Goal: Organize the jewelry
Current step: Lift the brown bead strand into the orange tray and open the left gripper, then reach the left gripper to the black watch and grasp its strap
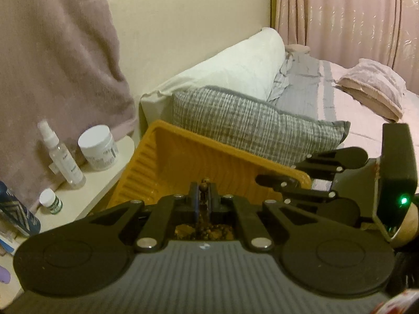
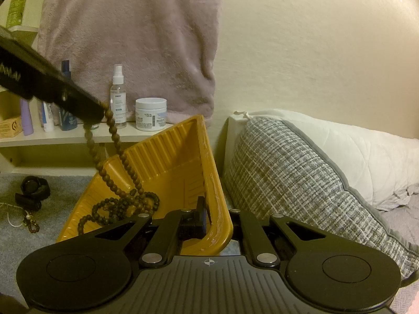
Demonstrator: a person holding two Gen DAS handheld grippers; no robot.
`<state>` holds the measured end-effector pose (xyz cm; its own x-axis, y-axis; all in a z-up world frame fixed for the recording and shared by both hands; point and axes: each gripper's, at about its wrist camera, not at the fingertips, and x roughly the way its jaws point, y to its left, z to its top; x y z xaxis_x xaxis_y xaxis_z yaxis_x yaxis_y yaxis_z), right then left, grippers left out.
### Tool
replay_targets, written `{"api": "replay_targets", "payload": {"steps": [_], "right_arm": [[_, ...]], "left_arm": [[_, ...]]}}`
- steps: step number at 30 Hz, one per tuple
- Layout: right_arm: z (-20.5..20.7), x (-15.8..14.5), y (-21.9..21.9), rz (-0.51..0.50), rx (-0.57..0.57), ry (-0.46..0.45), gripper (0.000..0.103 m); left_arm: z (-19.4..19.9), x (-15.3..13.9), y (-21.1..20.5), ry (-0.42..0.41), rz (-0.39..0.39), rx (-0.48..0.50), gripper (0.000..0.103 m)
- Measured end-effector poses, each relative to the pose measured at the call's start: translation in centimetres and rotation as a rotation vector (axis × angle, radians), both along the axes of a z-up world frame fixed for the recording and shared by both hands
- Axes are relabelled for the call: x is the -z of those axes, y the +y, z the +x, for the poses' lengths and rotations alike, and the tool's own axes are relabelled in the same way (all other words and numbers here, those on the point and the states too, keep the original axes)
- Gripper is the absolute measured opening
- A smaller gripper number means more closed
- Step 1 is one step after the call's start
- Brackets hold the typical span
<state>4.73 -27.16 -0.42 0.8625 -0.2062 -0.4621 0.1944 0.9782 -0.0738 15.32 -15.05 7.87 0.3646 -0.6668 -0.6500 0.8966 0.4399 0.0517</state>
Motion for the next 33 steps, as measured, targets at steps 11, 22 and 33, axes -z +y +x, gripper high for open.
{"api": "replay_targets", "payload": {"steps": [11, 22, 33], "right_arm": [[0.0, 0.0, 0.0, 0.0, 0.0, 0.0, 0.006], [0.0, 0.1, 0.0, 0.002, 0.001, 0.0, 0.006], [0.0, 0.1, 0.0, 0.002, 0.001, -0.001, 0.006]], "left_arm": [[0.3, 1.0, 0.3, 0.023, 0.014, -0.018, 0.006], [1.0, 1.6, 1.1, 0.042, 0.007, -0.059, 0.013], [1.8, 0.5, 7.9, -0.022, -0.051, -0.301, 0.019]]}}
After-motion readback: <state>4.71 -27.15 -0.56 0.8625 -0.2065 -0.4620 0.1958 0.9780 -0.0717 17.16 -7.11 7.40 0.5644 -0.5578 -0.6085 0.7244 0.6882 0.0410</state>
